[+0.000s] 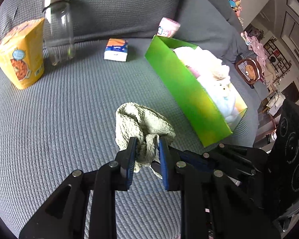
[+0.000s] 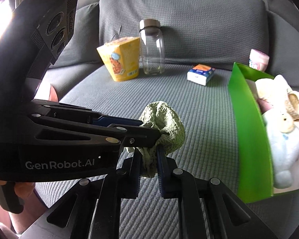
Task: Organize soft objects
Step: 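Carry the green washcloth into the green box and open the right gripper, then move the open right gripper toward the Tempo tissue pack, then grasp the blue-and-orange Tempo tissue pack with the right gripper and lift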
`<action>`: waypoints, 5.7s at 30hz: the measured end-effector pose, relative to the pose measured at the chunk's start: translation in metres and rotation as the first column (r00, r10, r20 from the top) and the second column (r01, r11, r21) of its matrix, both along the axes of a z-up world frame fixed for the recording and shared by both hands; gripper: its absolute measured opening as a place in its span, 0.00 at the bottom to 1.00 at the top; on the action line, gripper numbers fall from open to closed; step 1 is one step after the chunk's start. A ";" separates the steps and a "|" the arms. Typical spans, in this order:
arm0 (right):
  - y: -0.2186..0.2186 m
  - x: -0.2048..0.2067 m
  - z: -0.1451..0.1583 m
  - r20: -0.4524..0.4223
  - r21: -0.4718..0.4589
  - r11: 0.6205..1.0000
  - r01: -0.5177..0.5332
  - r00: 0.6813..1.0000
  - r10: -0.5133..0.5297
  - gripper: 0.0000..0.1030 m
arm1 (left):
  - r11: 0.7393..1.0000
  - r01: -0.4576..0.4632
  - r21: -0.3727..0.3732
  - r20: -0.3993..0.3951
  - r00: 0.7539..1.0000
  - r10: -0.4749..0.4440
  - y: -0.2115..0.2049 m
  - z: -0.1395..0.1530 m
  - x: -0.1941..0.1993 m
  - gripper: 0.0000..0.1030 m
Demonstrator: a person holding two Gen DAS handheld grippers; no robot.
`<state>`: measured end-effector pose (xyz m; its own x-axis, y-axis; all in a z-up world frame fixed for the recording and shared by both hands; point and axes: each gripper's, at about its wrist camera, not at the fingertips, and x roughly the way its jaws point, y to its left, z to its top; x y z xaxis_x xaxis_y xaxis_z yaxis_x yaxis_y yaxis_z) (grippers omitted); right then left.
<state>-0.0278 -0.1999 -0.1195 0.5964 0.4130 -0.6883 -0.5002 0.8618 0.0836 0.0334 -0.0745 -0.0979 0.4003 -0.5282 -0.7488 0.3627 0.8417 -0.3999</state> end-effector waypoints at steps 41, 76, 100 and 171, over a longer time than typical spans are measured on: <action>-0.116 -0.019 0.085 0.230 0.198 0.940 0.277 0.919 -0.319 0.15 | 0.960 0.267 0.085 0.242 0.929 -0.280 -0.143 0.103 0.020 0.18; -0.209 0.068 0.057 0.054 0.211 0.906 0.367 0.921 -0.385 0.15 | 0.962 0.253 0.102 0.081 0.962 -0.262 -0.239 0.065 0.100 0.22; -0.216 0.073 0.036 -0.104 0.139 0.889 0.437 0.899 -0.425 0.39 | 0.964 0.182 0.193 0.087 0.976 -0.201 -0.228 0.048 0.093 0.80; 0.045 0.248 -0.034 -0.086 -0.104 0.904 0.415 0.902 -0.424 0.54 | 0.969 -0.246 0.027 0.138 0.961 0.240 0.100 0.013 0.060 0.99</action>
<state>0.2202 -0.1553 -0.1533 0.6253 0.0805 -0.7762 -0.0831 0.9959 0.0364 0.0929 0.0254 -0.0849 0.6099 -0.3710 -0.7003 0.1921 0.9265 -0.3235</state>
